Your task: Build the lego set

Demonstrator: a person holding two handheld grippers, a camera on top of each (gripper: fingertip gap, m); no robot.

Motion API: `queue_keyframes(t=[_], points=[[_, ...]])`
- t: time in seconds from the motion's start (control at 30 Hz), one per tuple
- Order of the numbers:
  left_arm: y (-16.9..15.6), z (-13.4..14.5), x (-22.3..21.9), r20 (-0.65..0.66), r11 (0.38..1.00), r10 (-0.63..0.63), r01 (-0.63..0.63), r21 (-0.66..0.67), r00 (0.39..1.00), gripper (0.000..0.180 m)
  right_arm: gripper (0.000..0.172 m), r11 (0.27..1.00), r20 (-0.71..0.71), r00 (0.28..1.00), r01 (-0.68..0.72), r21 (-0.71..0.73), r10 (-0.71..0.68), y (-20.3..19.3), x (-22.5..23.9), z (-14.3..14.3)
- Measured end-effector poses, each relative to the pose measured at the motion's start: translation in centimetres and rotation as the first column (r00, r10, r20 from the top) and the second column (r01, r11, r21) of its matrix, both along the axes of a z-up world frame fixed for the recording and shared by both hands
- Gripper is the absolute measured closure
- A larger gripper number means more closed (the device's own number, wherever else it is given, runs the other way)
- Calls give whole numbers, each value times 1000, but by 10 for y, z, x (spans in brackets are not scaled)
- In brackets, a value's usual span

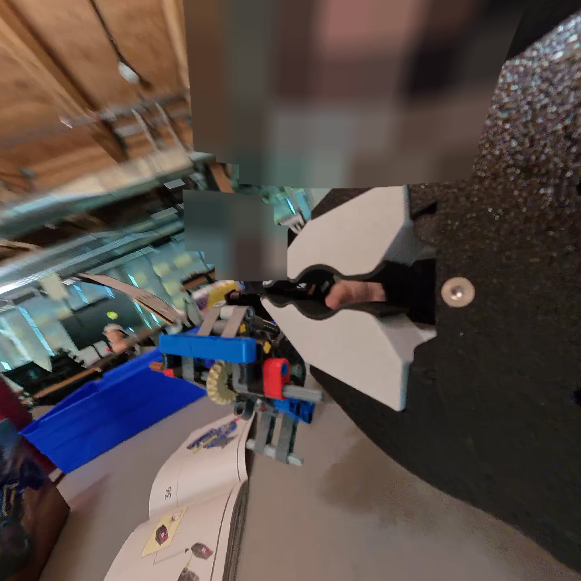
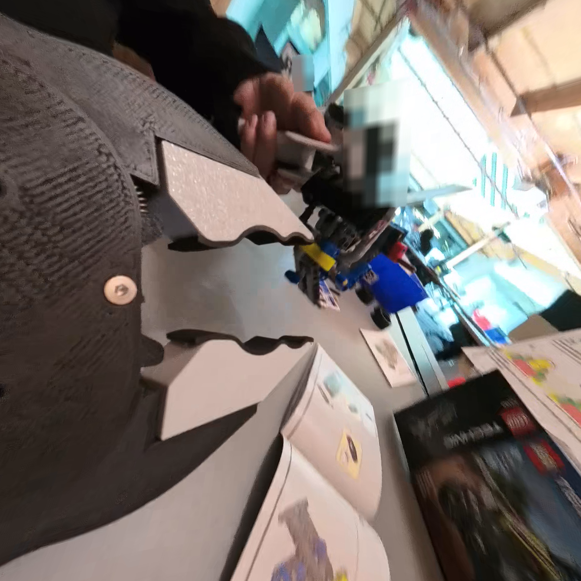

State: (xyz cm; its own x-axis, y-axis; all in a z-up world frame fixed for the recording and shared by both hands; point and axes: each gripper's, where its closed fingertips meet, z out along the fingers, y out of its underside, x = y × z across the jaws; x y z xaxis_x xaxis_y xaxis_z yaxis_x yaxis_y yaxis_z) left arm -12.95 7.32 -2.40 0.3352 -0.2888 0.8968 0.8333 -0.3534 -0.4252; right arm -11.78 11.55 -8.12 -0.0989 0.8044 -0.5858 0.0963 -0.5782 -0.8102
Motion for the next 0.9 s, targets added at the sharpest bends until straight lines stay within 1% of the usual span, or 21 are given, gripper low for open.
queue_keyframes(t=[0.07, 0.1, 0.13, 0.17, 0.2, 0.23, 0.3, 0.33, 0.37, 0.4, 0.43, 0.5, 0.57, 0.63, 0.7, 0.73, 0.77, 0.83, 0.87, 0.9], points=[[-5, 16, -7, 186, 997, 5, -20, 76, 983, 180, 118, 997, -28, 997, 67, 46, -65, 3, 4, 11], [-10, 28, -10, 293, 990, -11, -30, 136, 956, 180, 119, 997, -68, 996, 65, 47, -62, -2, 6, 21], [-16, 39, -12, 375, 981, -35, -40, 191, 926, 180, 118, 998, -124, 992, 21, 55, -15, -14, 6, 34], [-21, 46, -11, 409, 972, -61, -40, 233, 911, 180, 117, 997, -175, 984, -35, 68, 47, -29, 6, 46], [-26, 52, -6, 410, 963, -87, -29, 269, 908, 180, 112, 990, -231, 966, -94, 105, 117, -46, 7, 61], [-31, 58, 0, 408, 950, -114, -20, 312, 906, 180, 109, 977, -275, 946, -129, 169, 172, -63, 7, 74], [-44, 73, 6, 430, 914, -163, -29, 405, 888, 180, 99, 941, -300, 941, -47, 336, 154, -80, 6, 89], [-51, 78, 7, 440, 895, -179, -40, 444, 880, 180, 99, 897, -303, 943, 12, 443, 137, -85, 7, 93], [-57, 83, 9, 450, 881, -194, -47, 472, 871, 180, 104, 833, -301, 946, 72, 548, 116, -88, 9, 96], [-61, 86, 12, 454, 871, -208, -48, 489, 866, 180, 105, 754, -298, 950, 126, 645, 96, -89, 11, 98], [-65, 88, 17, 449, 867, -219, -38, 496, 866, 180, 100, 660, -297, 952, 179, 730, 70, -88, 14, 100], [-67, 88, 30, 440, 881, -229, -8, 474, 868, 180, 90, 475, -300, 954, 256, 842, 16, -78, 19, 105], [-69, 90, 39, 434, 885, -250, 22, 465, 865, 180, 80, 342, -291, 956, 263, 902, 34, -74, 25, 106], [-68, 91, 49, 434, 898, -261, 51, 438, 862, 180, 79, 272, -348, 927, 303, 913, 138, -84, 36, 115], [-69, 97, 61, 426, 889, -302, 91, 448, 853, 180, 89, 239, -430, 883, 384, 892, 185, -89, 46, 129], [-67, 98, 66, 425, 891, -310, 104, 442, 851, 180, 91, 232, -435, 878, 389, 891, 199, -91, 48, 131], [-66, 100, 70, 421, 890, -313, 109, 442, 851, 180, 97, 225, -428, 882, 384, 895, 199, -91, 48, 131], [-63, 104, 74, 430, 884, -340, 129, 449, 836, 180, 111, 189, -437, 880, 405, 895, 184, -88, 48, 132], [-62, 106, 76, 430, 881, -350, 135, 454, 832, 180, 112, 190, -454, 872, 422, 886, 183, -86, 49, 135], [-61, 108, 78, 420, 877, -356, 143, 459, 835, 180, 112, 215, -451, 872, 412, 886, 189, -86, 49, 135]])
